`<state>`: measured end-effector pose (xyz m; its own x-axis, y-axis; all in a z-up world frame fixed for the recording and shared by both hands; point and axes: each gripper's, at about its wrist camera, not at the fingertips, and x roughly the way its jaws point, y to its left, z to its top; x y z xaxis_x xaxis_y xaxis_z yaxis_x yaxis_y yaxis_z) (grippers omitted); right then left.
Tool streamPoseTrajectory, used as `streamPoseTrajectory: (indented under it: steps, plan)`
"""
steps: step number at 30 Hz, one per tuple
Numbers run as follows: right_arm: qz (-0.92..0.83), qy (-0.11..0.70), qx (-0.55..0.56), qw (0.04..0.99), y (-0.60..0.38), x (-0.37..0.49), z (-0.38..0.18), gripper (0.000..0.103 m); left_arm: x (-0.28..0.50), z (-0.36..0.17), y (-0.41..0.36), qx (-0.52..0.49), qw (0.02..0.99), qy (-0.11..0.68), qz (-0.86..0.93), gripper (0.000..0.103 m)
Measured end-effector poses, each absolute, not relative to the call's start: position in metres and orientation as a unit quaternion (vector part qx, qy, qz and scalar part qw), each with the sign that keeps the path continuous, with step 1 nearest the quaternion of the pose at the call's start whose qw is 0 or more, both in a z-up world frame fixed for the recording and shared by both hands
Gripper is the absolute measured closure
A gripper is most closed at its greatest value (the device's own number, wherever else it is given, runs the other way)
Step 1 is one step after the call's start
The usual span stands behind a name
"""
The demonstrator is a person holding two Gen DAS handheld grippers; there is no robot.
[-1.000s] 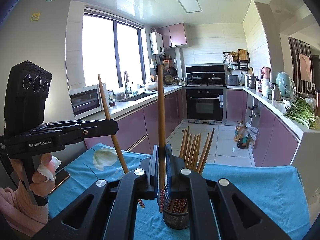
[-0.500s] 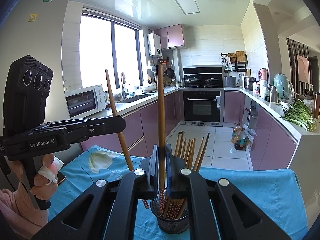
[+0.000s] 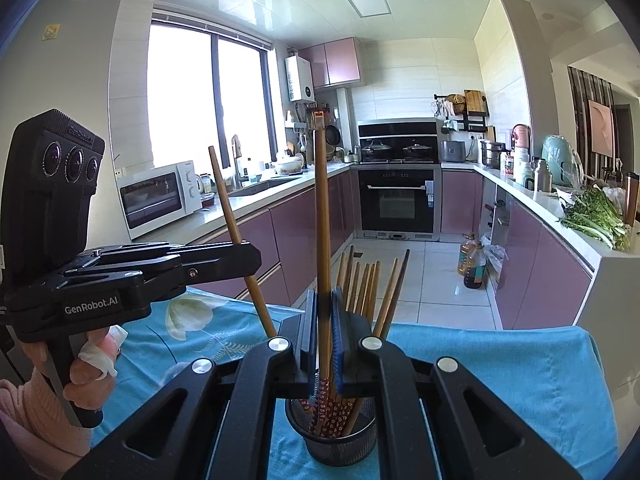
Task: Organize utensils
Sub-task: 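Lower both upright chopsticks into the black mesh cup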
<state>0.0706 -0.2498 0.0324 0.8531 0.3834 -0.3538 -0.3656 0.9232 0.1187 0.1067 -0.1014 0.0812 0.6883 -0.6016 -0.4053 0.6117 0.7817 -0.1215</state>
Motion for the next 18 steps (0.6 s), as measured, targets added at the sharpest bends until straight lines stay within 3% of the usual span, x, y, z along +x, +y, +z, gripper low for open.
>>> streamPoseTrajectory:
  steps: [18]
  plan:
    - [0.194, 0.216, 0.032, 0.956, -0.253, 0.078, 0.018, 0.097, 0.12, 0.067, -0.102, 0.023, 0.91, 0.253, -0.327, 0.096]
